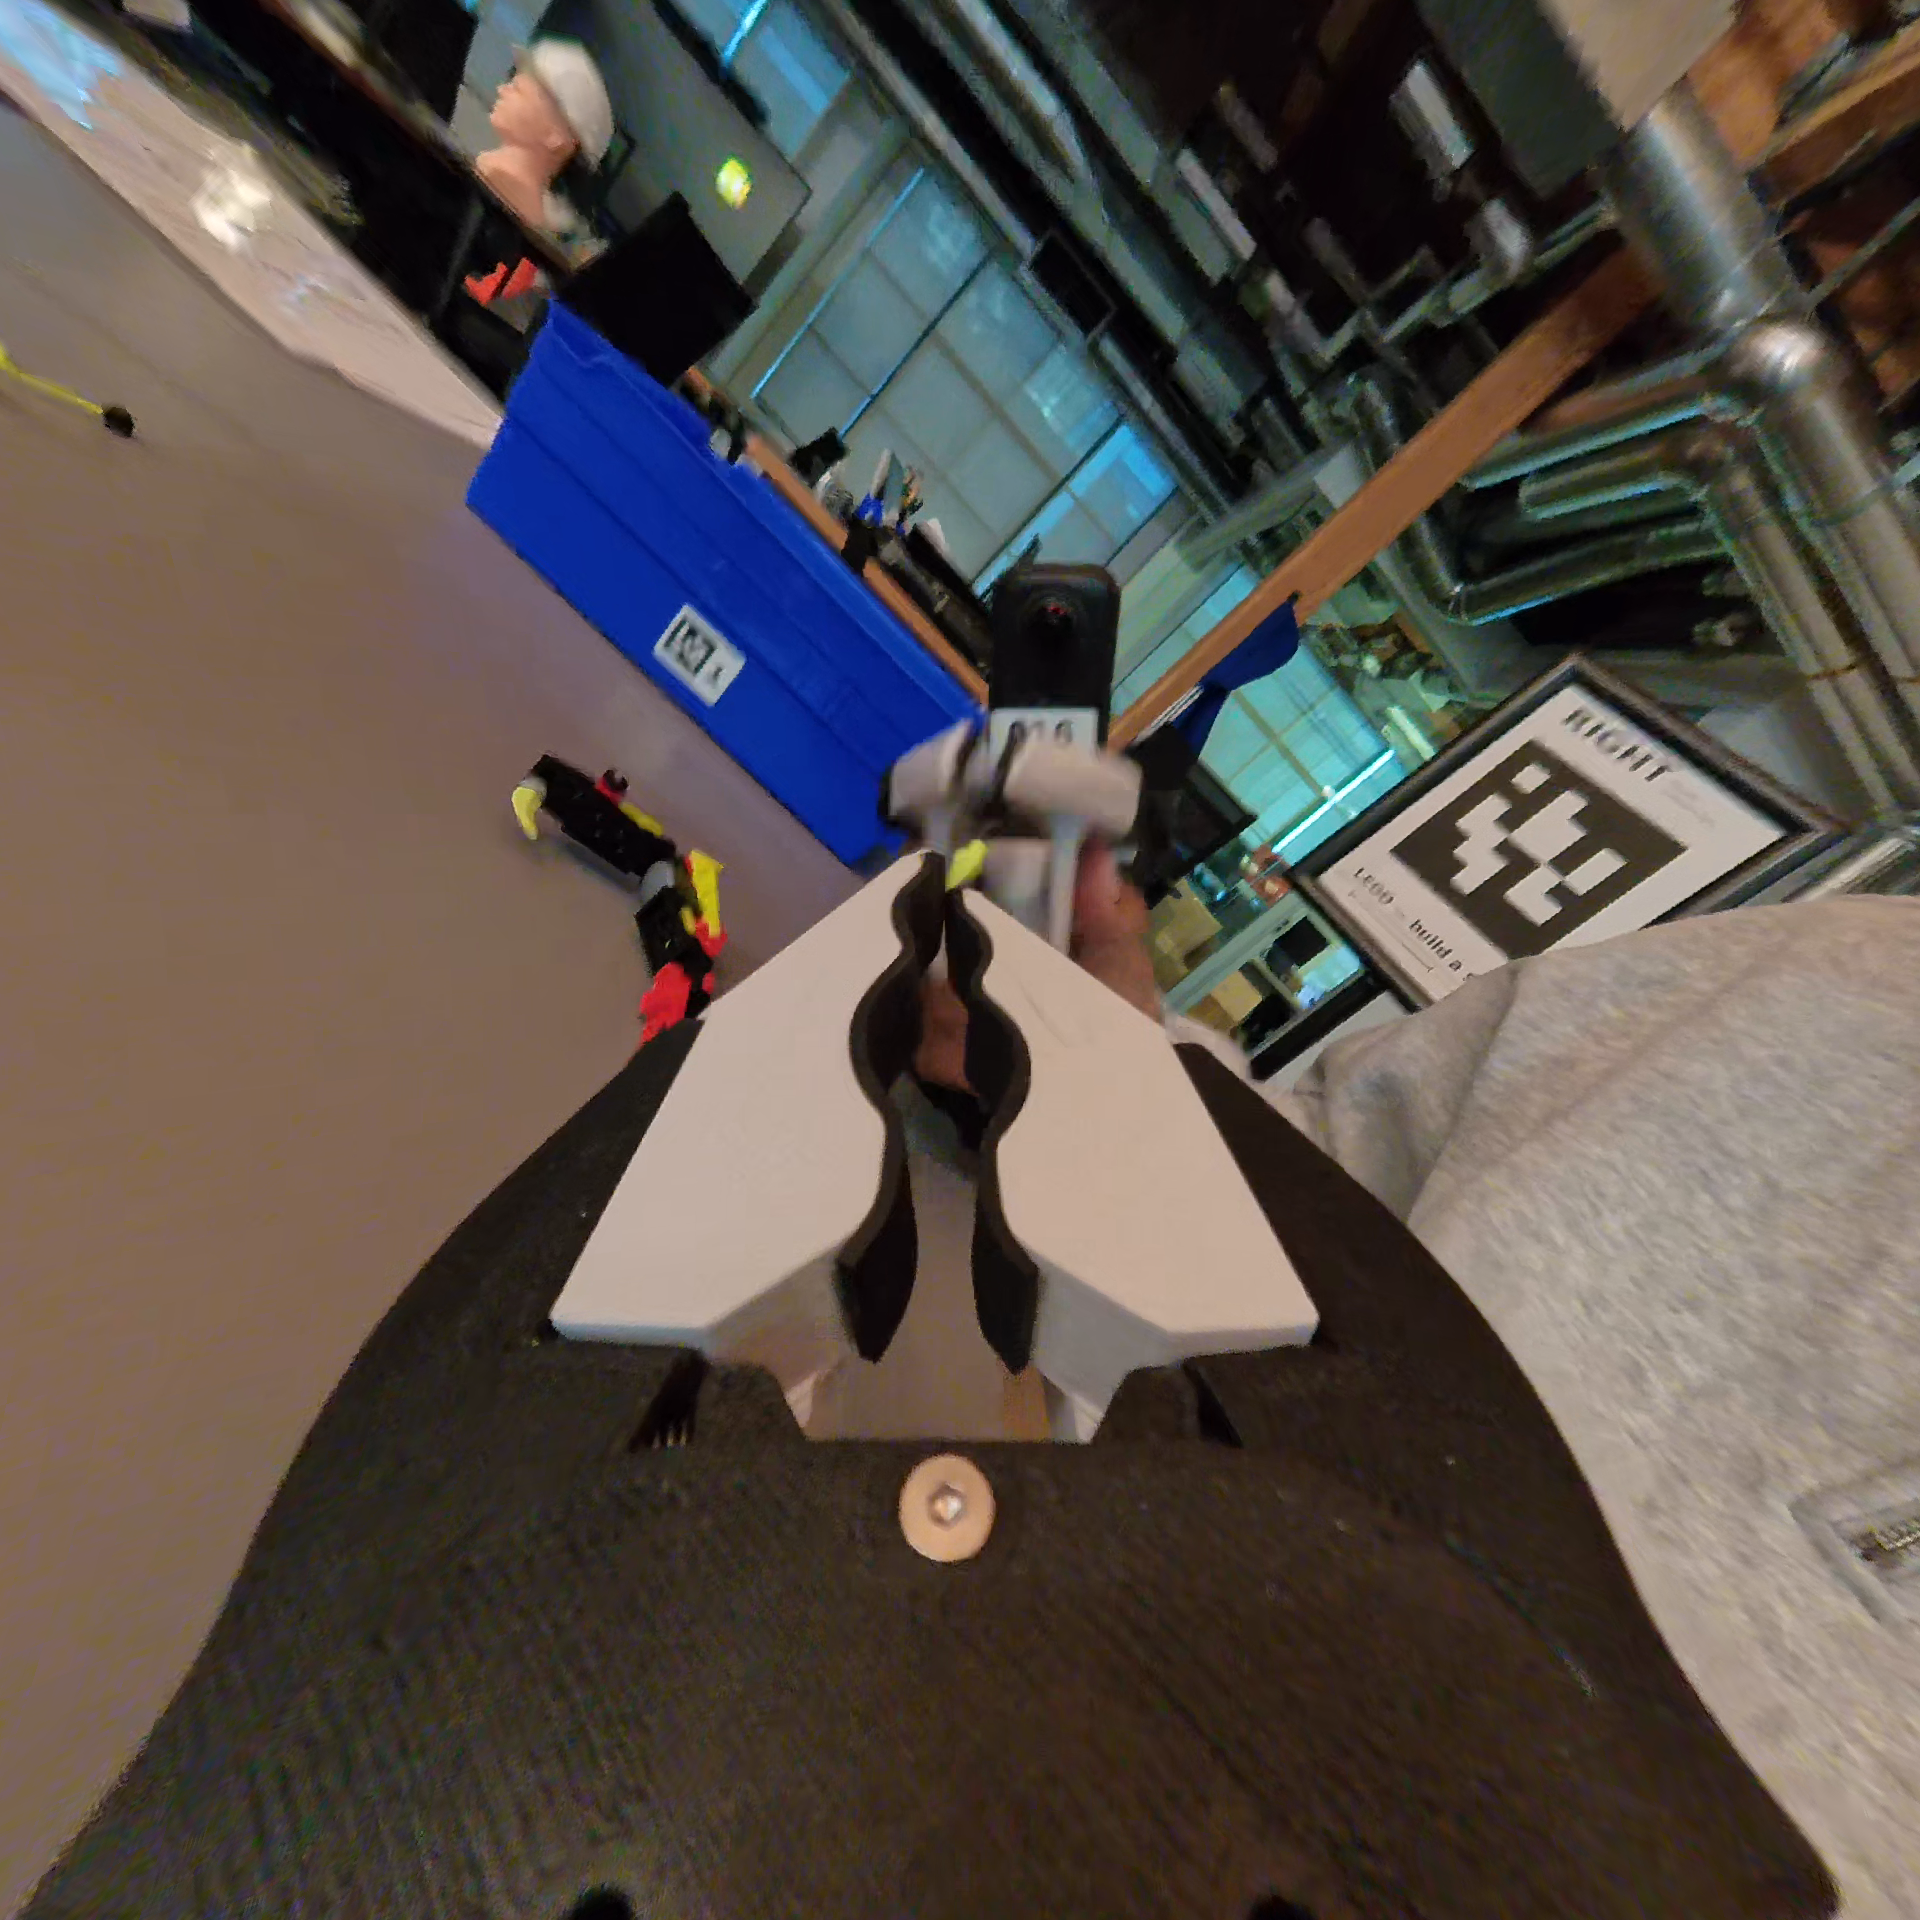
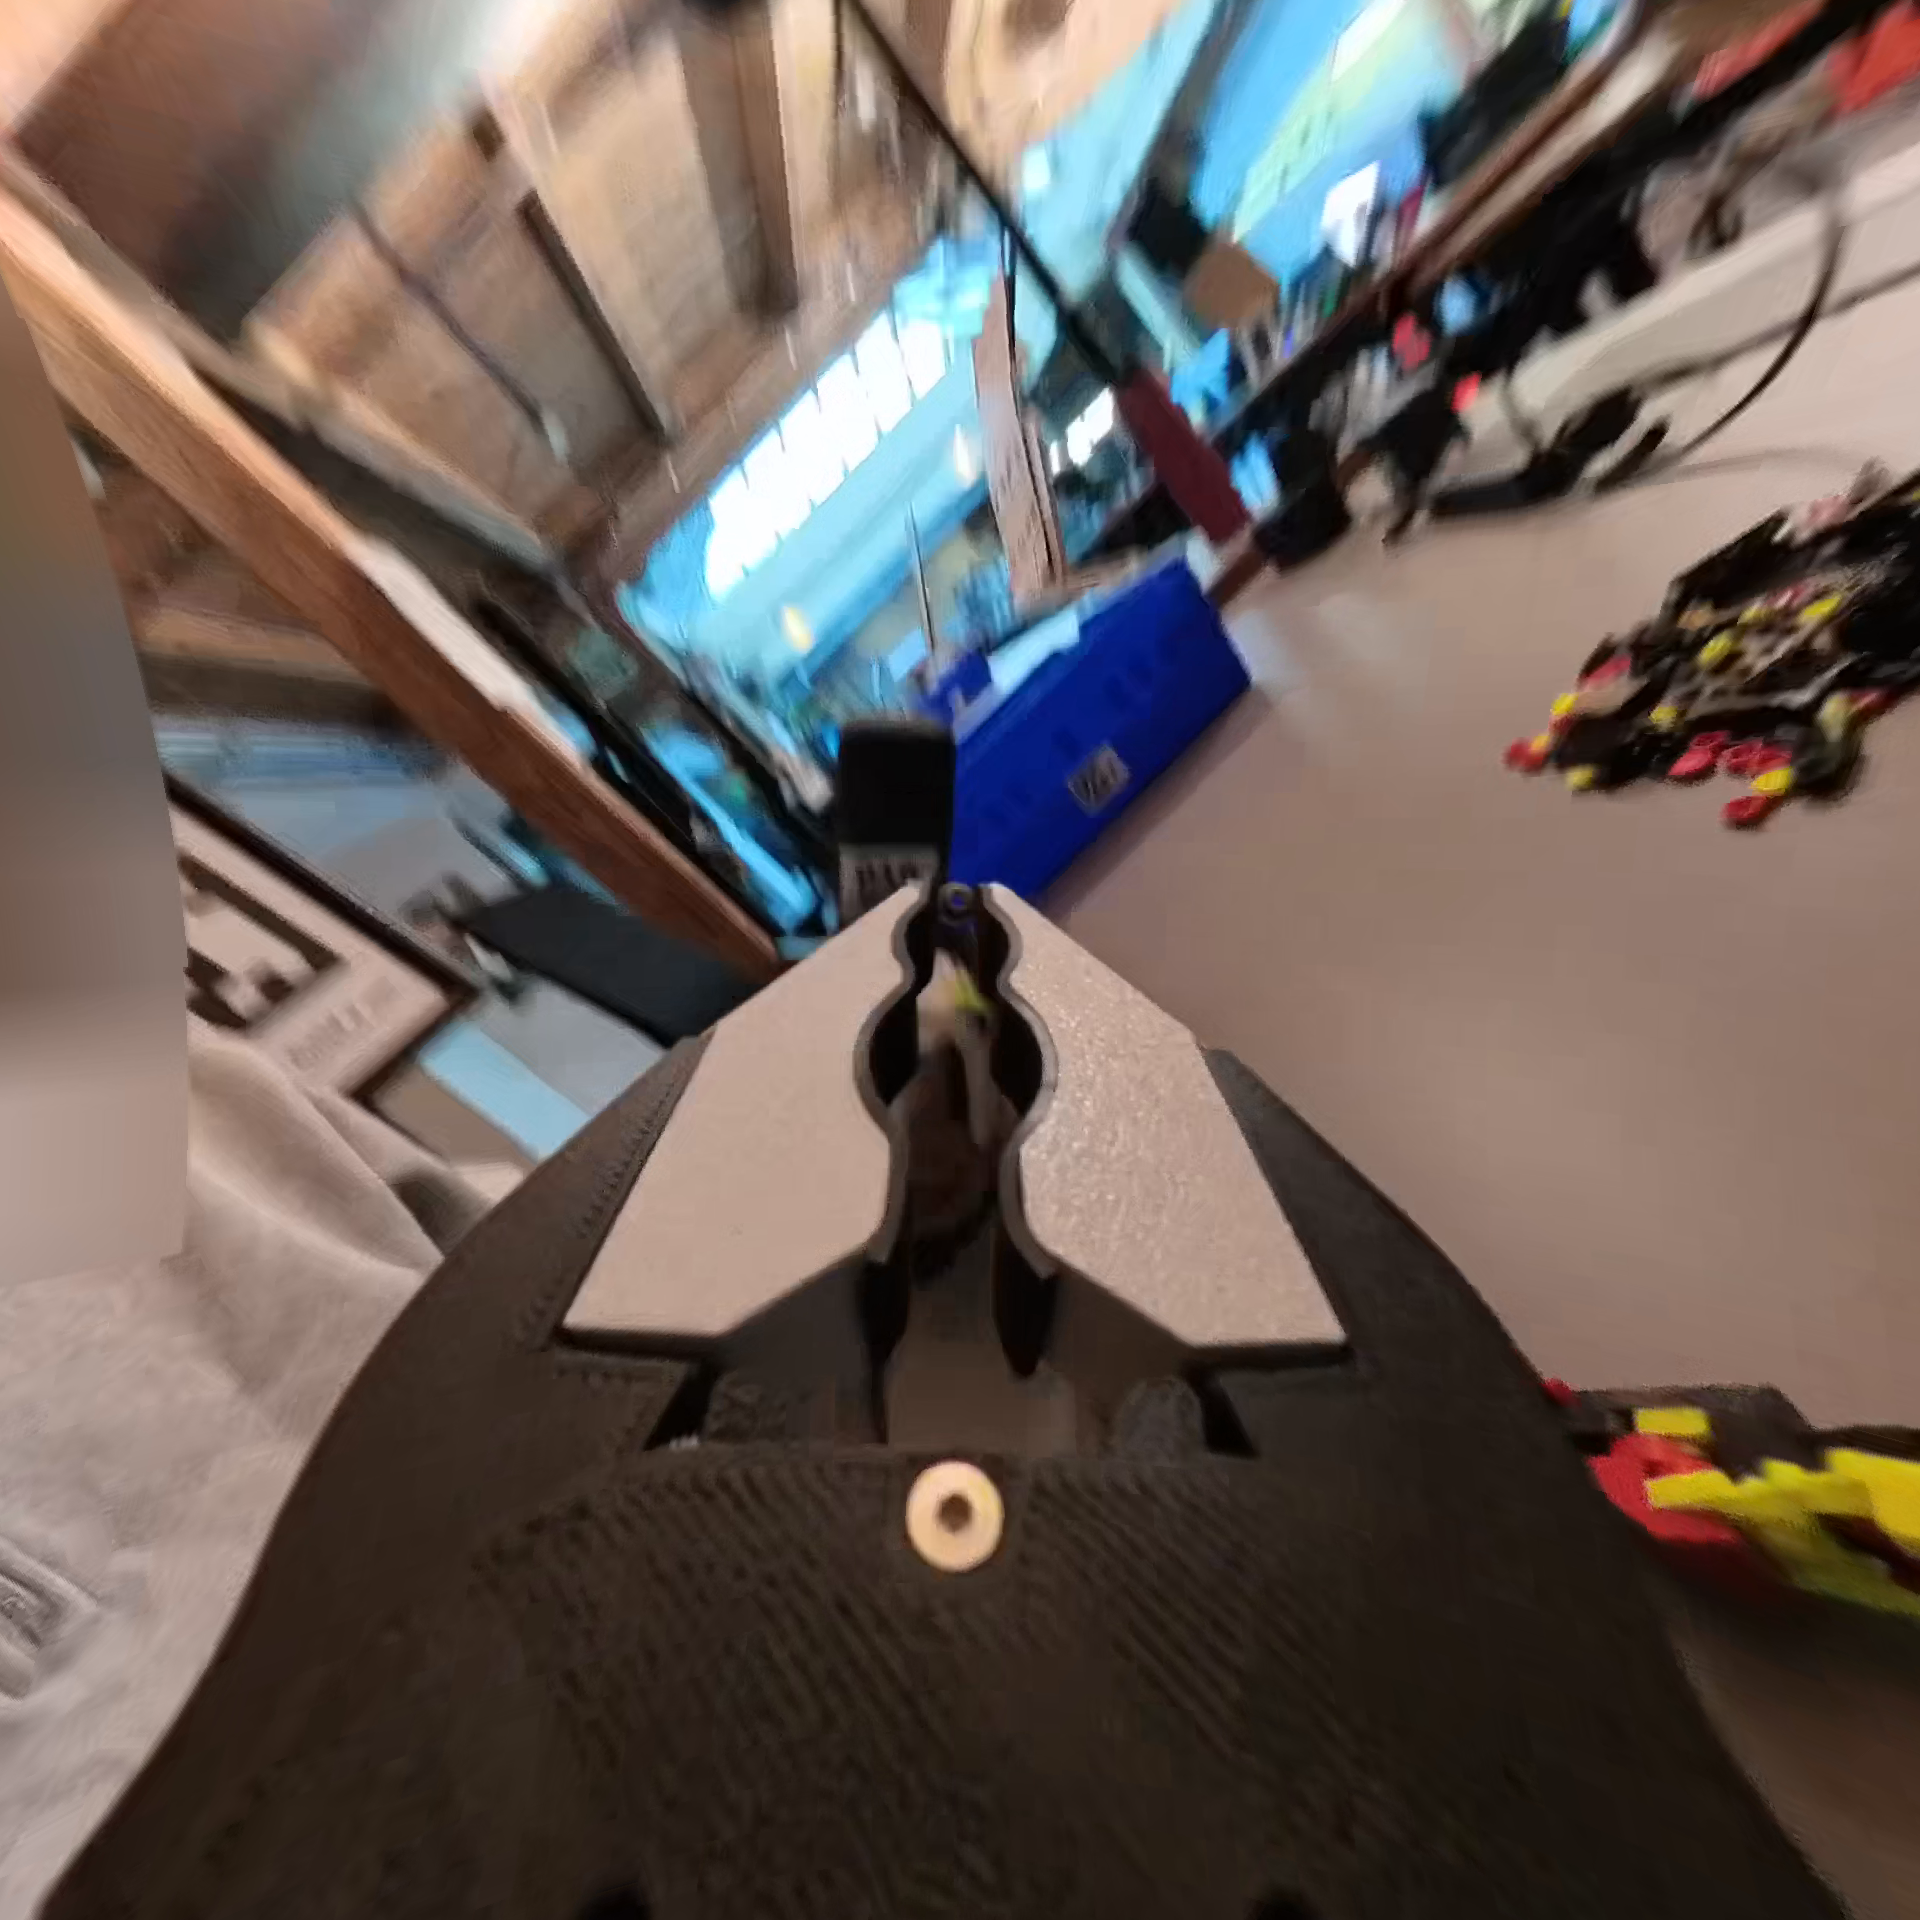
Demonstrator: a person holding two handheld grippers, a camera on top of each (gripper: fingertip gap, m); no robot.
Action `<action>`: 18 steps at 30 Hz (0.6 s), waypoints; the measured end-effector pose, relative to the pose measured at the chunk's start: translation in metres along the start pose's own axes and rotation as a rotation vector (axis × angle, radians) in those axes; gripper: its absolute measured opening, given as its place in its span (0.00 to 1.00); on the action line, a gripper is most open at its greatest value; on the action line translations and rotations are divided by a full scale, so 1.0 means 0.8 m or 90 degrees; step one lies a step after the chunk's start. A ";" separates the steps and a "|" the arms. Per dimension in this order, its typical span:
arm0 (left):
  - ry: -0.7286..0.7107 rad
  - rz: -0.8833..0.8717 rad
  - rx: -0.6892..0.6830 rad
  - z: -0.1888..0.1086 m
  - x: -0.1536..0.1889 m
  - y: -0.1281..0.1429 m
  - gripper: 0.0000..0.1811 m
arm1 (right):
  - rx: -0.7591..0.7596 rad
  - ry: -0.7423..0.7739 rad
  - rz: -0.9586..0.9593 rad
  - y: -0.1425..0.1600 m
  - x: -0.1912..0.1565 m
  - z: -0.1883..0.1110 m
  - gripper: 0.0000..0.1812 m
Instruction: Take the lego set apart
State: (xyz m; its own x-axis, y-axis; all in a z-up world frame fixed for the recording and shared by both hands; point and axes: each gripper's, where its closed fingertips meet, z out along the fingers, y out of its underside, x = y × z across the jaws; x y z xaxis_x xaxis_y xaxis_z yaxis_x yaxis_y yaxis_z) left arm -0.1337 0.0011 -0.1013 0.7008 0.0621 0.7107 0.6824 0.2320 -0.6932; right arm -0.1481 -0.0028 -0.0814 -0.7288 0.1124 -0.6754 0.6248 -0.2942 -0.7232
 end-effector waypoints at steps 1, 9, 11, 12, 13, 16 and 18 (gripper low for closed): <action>-0.012 0.003 -0.020 0.000 -0.005 0.007 0.00 | 0.045 -0.013 0.032 -0.019 0.000 -0.010 0.02; -0.009 -0.023 0.026 -0.007 -0.008 -0.010 0.00 | 0.026 0.058 -0.049 -0.030 0.016 -0.028 0.02; -0.030 -0.016 0.044 -0.012 -0.011 -0.017 0.00 | 0.014 0.063 -0.074 -0.028 0.017 -0.027 0.02; -0.039 -0.008 0.047 -0.013 -0.012 -0.018 0.00 | 0.009 0.066 -0.088 -0.029 0.017 -0.028 0.02; -0.053 0.004 0.048 -0.015 -0.015 -0.020 0.00 | 0.001 0.077 -0.107 -0.029 0.019 -0.029 0.03; -0.138 0.067 0.040 -0.022 -0.036 -0.028 0.00 | -0.032 0.144 -0.195 -0.039 0.029 -0.028 0.03; -0.212 0.102 0.031 -0.031 -0.061 -0.045 0.00 | -0.081 0.193 -0.246 -0.047 0.041 -0.019 0.03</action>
State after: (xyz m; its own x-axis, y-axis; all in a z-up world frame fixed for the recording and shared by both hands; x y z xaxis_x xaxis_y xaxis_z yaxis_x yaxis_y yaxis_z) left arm -0.1873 -0.0342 -0.1140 0.6864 0.4118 0.5994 0.5536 0.2387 -0.7979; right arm -0.1913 0.0263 -0.0781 -0.8113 0.4658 -0.3534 0.3688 -0.0614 -0.9275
